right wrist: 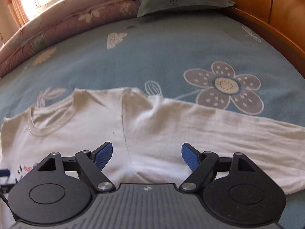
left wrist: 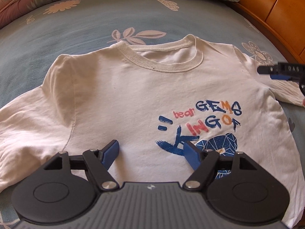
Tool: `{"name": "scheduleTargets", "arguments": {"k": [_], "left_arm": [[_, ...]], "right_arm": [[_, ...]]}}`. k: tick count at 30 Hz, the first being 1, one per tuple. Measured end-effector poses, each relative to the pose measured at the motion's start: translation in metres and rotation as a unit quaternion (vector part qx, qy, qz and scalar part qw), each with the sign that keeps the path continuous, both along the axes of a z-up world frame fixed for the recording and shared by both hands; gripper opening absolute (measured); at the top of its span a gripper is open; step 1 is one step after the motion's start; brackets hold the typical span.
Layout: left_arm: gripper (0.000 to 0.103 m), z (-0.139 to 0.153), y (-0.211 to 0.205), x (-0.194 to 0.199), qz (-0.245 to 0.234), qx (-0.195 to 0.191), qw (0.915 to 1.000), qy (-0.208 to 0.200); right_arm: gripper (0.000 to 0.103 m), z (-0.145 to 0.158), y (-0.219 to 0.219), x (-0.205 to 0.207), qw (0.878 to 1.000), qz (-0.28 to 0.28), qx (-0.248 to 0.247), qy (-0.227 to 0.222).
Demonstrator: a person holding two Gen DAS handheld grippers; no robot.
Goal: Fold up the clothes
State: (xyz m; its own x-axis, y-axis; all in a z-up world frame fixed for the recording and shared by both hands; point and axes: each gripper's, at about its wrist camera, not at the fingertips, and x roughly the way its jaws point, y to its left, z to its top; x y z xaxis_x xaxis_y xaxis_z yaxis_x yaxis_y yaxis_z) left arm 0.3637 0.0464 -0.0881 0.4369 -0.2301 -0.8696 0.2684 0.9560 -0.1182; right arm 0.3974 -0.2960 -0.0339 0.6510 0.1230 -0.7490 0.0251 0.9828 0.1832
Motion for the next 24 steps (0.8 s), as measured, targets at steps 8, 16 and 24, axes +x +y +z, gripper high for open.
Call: {"name": "scheduleTargets", "arguments": {"k": [8,16,24], "left_arm": [[0.077,0.005,0.003,0.000,-0.006,0.004,1.0000,-0.005],[0.077,0.021,0.018,-0.021,0.041,-0.004,0.9991,-0.011],[0.076,0.004,0.028,-0.030,0.103,-0.021,0.9945,0.003]], "right_arm": [[0.095,-0.031,0.026,0.066,0.999,0.013,-0.040,0.002],[0.096,0.016,0.053,0.025,0.988,0.144,-0.055,-0.007],[0.101,-0.020,0.105,-0.039,0.957,0.265,-0.085,0.085]]}}
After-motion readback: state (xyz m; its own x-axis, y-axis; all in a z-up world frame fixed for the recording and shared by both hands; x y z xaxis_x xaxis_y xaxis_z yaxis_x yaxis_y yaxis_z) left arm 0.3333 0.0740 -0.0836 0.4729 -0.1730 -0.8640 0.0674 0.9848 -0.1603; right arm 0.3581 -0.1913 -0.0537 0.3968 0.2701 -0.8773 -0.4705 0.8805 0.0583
